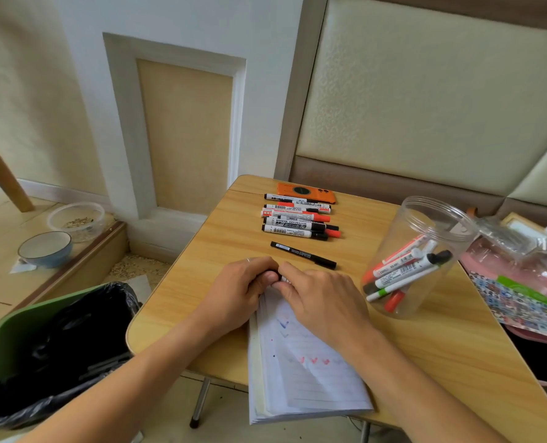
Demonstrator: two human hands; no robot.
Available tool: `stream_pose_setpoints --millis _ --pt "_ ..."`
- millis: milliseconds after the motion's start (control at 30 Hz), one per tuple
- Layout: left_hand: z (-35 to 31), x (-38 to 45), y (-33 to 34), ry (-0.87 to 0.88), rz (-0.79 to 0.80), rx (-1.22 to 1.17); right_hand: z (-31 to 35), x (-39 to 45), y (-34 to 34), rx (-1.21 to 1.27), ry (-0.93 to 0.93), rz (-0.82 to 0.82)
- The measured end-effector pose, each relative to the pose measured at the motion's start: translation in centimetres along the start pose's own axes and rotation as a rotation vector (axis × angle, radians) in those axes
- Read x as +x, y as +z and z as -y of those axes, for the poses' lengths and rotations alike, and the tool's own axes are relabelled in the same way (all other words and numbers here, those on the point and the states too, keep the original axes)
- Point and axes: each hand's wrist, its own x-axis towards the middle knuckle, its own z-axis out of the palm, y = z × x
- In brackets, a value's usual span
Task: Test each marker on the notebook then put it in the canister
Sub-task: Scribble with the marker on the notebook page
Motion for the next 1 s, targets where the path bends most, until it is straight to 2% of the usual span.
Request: stream_pose_setpoints --millis 233,433,600,900,1000 --pt "-0.5 0.1 -0.2 -0.021 -0.007 0.072 -0.7 0.0 -1.3 0.065 0.096 0.116" --pt "-0.2 0.3 0.1 -0.176 -0.058 0.192 -1.6 -0.3 -0.2 0.078 0.221 0.191" --pt "0.4 2.1 -0.2 -0.342 -0.014 0.202 -0.9 -0.6 -0.3 0.048 0.215 0.199" --pt "0.8 3.5 1.0 -0.385 0.063 0.315 -0.7 -0.8 -0.5 0.098 0.247 0.197" --pt "0.7 2.6 1.2 -0.416 0.034 0.282 -0.7 -0.9 -0.7 0.143 0.265 0.190"
